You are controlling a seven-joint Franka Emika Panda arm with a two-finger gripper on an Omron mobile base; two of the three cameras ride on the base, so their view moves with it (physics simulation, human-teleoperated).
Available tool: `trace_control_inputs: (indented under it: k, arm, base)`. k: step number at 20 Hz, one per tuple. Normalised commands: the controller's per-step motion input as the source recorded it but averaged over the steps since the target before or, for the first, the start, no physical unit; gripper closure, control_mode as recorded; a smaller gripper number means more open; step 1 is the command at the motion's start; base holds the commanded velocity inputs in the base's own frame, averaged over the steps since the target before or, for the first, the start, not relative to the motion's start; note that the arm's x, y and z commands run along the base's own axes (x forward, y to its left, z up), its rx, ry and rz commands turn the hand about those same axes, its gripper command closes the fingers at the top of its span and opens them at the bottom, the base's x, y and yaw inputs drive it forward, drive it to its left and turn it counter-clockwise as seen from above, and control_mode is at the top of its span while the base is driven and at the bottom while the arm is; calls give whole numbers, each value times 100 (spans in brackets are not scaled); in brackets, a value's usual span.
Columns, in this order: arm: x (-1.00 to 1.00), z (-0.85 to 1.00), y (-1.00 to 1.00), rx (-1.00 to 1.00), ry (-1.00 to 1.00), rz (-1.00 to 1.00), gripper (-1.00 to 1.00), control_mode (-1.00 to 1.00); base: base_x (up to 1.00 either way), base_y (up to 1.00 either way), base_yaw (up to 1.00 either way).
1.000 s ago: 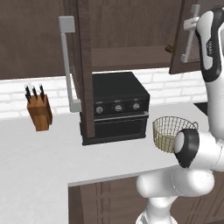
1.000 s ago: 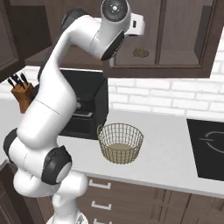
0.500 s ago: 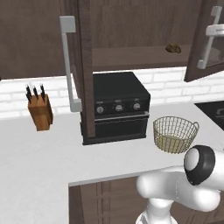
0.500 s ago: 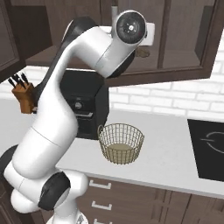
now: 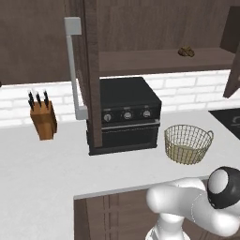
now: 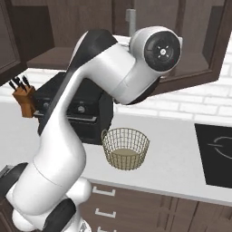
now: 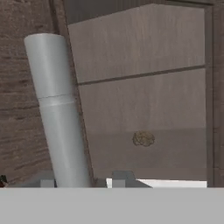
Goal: Open the cabinet, pick up the bread from the cabinet and place it in the basket. Then move the basket to the dining counter.
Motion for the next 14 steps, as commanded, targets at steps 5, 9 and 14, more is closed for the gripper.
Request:
trace_control_inputs:
  k: [5, 9, 14]
  arm:
    - [-74, 0, -31, 4, 0, 0, -100, -100]
    - [-3, -5, -49, -1, 0, -2, -100, -100]
    - [-26, -15, -52, 0, 8, -6, -100, -100]
  base:
    - [0, 0, 0]
    - [0, 0, 0]
    - [0, 0, 0]
